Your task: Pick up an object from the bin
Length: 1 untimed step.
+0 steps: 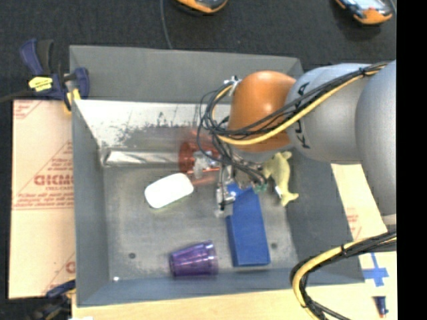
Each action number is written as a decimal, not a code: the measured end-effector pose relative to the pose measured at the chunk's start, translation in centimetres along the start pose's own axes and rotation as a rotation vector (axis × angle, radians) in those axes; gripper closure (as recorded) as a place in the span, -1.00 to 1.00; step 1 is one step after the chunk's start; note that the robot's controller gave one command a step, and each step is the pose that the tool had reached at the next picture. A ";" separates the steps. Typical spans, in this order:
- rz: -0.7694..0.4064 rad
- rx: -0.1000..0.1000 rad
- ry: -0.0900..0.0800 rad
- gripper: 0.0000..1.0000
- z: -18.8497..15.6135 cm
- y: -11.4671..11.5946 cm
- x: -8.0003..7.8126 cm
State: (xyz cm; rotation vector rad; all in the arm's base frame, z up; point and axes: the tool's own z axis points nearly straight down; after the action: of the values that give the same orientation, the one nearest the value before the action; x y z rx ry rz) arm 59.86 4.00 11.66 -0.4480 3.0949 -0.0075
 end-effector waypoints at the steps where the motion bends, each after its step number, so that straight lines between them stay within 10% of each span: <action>1: -0.112 0.003 0.000 -1.00 -1.5 1.7 -0.7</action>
Offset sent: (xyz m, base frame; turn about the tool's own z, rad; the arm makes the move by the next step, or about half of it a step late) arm 0.0304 0.0497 0.0448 -0.1040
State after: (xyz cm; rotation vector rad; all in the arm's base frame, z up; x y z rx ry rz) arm 60.01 5.81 13.11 -0.6209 3.0649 -0.0135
